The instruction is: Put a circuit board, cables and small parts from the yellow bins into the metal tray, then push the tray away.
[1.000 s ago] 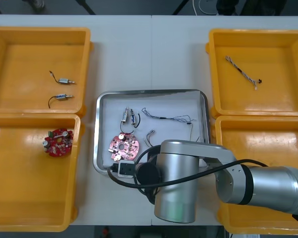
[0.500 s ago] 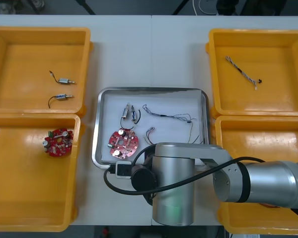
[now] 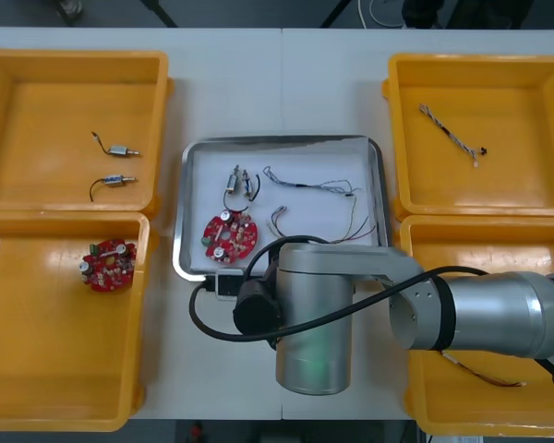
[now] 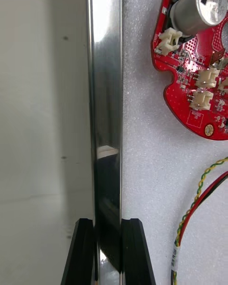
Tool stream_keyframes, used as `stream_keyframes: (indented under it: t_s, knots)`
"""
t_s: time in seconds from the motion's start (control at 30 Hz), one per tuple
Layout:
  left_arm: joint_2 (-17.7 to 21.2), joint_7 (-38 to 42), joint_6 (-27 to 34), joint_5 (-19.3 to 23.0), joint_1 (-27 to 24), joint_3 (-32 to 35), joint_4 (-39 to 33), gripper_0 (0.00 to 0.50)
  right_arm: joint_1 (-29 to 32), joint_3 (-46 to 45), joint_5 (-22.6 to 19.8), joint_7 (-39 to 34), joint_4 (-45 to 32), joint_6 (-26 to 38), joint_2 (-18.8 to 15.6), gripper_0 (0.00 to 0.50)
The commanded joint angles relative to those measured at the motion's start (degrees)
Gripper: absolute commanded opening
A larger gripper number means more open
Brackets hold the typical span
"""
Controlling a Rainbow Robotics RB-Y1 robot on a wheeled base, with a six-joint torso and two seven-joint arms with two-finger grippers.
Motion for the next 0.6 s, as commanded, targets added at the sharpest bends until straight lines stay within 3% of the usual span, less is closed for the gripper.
stream_keyframes:
  t_s: [0.03,0.27,0.6]
  knots:
    - [2.60,-0.28,0.37,0.42,0.99,1.08,-1.53,0.500,-5.32,-0.12,1.16,-0.08,2.16,0.56,2.24,0.000]
    - [2.60,-0.28,0.37,0.42,0.99,1.08,-1.53,0.500,-7.43,-3.46,2.04,0.62,6.20,1.00,6.11,0.000]
    - [2.60,-0.28,0.37,0.42,0.99,1.08,-1.53,0.500,-10.86,-3.73,4.06,1.50,9.36,0.91,6.37,0.000]
